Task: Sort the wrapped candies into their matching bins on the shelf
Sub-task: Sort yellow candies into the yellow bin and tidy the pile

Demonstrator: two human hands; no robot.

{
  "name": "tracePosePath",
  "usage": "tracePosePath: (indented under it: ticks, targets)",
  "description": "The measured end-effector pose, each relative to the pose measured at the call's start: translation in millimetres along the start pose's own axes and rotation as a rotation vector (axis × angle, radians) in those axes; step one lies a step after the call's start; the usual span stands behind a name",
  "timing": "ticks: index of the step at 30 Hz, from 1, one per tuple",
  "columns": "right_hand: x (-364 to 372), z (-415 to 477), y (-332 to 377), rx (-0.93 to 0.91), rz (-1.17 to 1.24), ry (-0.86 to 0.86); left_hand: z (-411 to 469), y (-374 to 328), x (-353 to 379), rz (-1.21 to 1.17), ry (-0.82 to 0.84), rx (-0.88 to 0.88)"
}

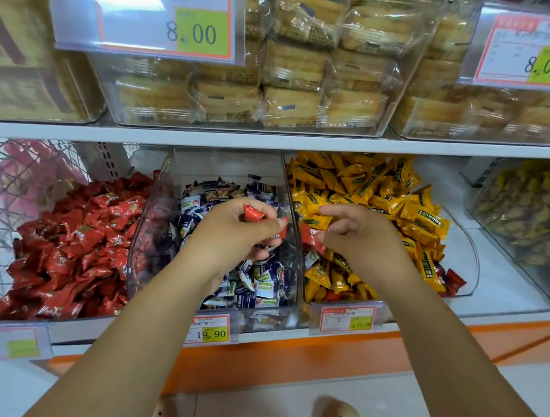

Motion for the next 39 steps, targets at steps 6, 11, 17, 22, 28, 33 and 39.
tracePosePath:
  ticks: [6,11,17,22,28,33,39]
  targets:
    - [-10,-11,5,-0.062,0.149,0.032,-3,-11,24,0.275,0.119,0.124]
    - [-10,-19,10,-0.125,0.248,0.059,-7,-14,44,0.482,0.177,0.198]
    - [-22,-28,-11,0.091,-0.196,0.184,-2,-15,31,0.480,0.081,0.188]
    - [6,-31,-36,0.199,-0.607,0.475,0,-15,24,0.479,0.058,0.200]
    - [13,-21,-35,0.195,-0.569,0.326,-1,-13,24,0.475,0.063,0.201]
    - [19,-18,-29,0.213,-0.640,0.231,-3,-14,21,0.495,0.056,0.198]
    - [-20,-28,-19,0.243,-0.067,0.181,-1,-14,10,0.476,0.036,0.186]
Point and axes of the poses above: each hand's wrist, its own z-axis towards the middle knuckle, its own x-axis out of the palm, y = z × x, the point moved 8 cm from there along z, towards the middle knuckle, and after that the axes turned 6 degrees about y, right-handed, at the moved point
